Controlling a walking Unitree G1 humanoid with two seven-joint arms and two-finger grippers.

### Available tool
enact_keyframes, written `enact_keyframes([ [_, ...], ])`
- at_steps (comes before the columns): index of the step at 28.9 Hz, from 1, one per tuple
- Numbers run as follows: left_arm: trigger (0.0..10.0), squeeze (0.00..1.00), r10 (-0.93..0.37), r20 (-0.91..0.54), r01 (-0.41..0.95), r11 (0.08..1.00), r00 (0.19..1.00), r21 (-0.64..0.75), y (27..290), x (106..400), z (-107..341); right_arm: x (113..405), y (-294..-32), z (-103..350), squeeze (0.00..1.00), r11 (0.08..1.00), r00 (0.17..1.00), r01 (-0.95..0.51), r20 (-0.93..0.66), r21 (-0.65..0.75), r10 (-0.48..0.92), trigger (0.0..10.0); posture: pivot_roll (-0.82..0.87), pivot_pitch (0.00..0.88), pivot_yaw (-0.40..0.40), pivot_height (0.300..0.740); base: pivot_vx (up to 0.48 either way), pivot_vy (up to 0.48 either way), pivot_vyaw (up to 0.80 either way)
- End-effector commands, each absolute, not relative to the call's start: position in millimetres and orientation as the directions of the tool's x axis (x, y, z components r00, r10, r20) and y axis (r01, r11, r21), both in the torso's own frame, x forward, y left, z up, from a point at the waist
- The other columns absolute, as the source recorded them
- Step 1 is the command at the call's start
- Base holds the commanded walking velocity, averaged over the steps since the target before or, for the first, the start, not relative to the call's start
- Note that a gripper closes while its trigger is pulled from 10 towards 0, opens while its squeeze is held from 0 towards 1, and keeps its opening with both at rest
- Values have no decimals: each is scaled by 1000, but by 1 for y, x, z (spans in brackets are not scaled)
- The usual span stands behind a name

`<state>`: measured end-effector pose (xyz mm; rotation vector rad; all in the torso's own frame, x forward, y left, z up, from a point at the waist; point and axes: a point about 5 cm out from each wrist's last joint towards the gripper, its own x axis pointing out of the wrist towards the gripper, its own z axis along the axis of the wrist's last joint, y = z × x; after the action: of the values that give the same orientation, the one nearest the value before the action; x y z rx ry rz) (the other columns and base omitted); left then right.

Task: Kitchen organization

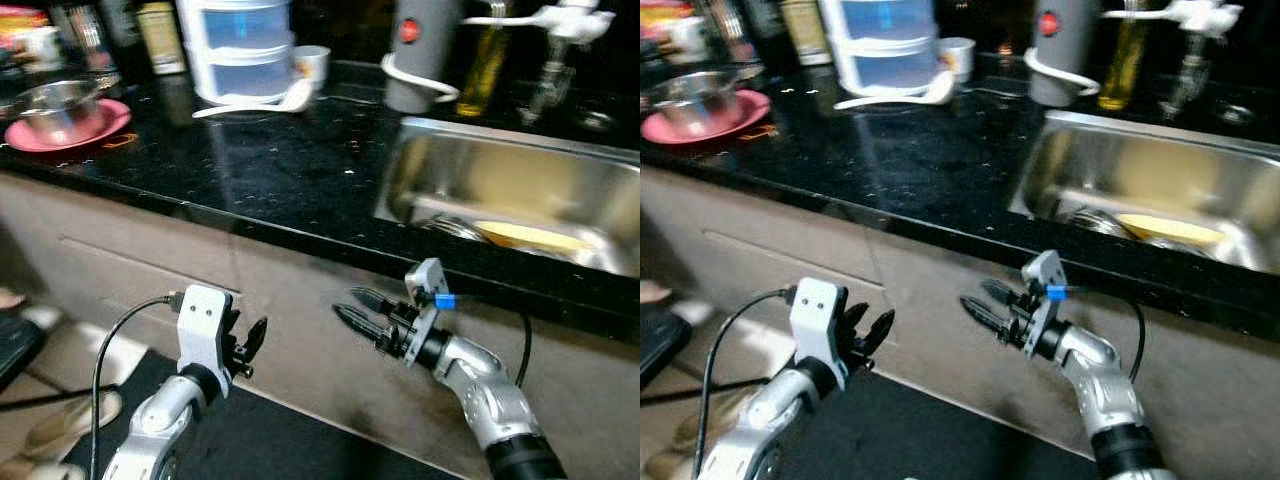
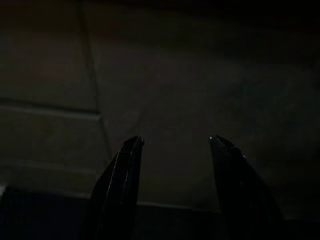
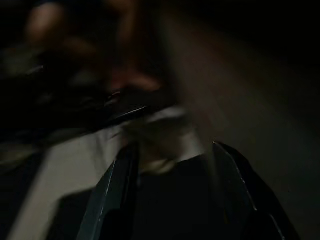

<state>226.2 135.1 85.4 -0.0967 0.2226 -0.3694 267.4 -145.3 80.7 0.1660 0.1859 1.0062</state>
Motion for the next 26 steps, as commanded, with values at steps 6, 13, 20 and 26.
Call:
enact_keyframes([
  [6,10000,0,-389,-173,373,920,905,-120,131,226,92,257,-133,90,0,430,432,-872,-43,232,901,10000,3,0,-26,732,0,0,506],
  [13,10000,0,-386,-155,373,922,910,-104,132,230,96,255,-124,95,0,397,410,-879,-6,266,912,10000,5,0,-28,732,0,0,697],
  [20,10000,0,-400,-135,397,916,906,-52,127,237,98,259,-120,98,0,411,434,-863,15,292,901,10000,15,0,-34,732,0,0,769],
  [26,10000,0,-386,-116,386,922,915,-26,128,240,101,263,-121,101,0,434,464,-847,31,306,885,10000,14,1,-30,732,0,0,769],
])
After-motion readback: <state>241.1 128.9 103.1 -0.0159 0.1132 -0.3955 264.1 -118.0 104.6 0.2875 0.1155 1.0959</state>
